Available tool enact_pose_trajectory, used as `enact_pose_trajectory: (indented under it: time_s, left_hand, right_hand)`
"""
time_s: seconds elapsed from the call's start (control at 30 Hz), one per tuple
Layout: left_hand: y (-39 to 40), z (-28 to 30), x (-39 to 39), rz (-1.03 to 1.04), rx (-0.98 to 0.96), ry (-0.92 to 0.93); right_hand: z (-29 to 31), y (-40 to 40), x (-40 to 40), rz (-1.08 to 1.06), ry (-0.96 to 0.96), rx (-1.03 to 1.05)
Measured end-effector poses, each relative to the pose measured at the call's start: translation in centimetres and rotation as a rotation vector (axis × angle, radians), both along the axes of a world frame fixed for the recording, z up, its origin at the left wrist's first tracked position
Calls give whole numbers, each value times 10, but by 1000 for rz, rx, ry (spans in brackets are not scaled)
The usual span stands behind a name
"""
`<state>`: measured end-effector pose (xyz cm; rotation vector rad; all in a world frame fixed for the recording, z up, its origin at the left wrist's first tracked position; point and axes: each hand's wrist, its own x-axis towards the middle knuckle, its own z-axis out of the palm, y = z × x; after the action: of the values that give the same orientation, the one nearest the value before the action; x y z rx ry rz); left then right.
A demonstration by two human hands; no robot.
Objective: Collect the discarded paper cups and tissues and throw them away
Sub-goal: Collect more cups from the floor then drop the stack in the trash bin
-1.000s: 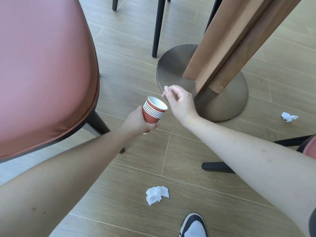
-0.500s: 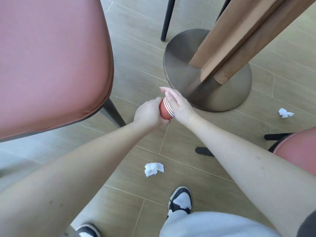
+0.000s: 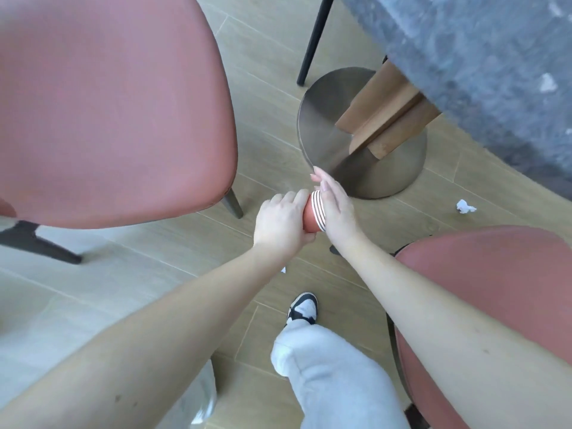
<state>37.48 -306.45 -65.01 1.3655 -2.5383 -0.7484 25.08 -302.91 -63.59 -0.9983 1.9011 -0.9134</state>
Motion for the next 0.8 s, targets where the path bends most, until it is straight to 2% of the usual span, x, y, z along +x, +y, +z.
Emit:
enact_pose_trajectory:
  time_s: [0.13, 0.3, 0.43, 0.63, 0.8]
  left_hand:
    - [5, 61, 23, 28, 0, -60]
    - [27, 127, 68, 199, 193, -79]
    - [40, 191, 91, 242, 233, -31]
    - [34, 296, 118, 159, 268, 38]
    - [43, 371, 148, 115, 326, 158]
  right_hand:
    - [68, 0, 25, -12, -128, 67]
    - [145, 15, 66, -175, -407, 165]
    - [201, 33, 92, -215, -425, 135]
    - [301, 50, 119, -275, -498, 4]
    - [371, 71, 140, -208, -441, -59]
